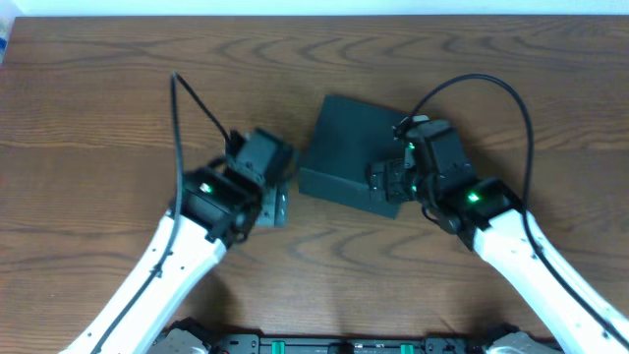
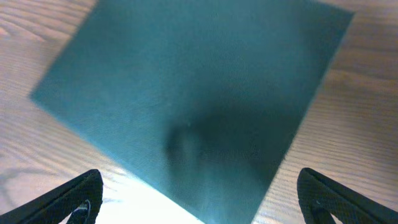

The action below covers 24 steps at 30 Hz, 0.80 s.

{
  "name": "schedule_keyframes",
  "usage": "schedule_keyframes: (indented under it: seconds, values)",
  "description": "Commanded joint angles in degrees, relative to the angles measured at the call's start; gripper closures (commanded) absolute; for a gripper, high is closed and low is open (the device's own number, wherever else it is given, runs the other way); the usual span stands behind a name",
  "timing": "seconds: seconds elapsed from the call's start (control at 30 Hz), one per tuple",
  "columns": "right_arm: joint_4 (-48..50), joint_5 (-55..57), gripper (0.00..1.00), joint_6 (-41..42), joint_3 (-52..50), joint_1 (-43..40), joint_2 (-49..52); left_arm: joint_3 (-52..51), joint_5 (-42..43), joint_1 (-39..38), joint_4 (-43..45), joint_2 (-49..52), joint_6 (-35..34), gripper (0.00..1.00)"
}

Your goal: Pack container

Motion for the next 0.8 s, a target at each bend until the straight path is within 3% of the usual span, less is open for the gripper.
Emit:
schedule_keyframes:
  seconds: [0.0,0.27,0.77]
  values:
    - [1.36,1.18,0.01,0.2,0.68,0.39,3.91,-5.27,2.14,-3.28,2.03,0.2,-3.78,0.04]
    - [1.73,4.72,0.01,0.59,0.66,0.39,9.75,-8.39,4.94,-11.41,10.32,0.72,-4.98,0.05]
    - [3.8,12.59,0.01,2.14,0.66,0.37,10.16,-9.4,7.98,-13.25,14.14,5.62,-7.48,0.05]
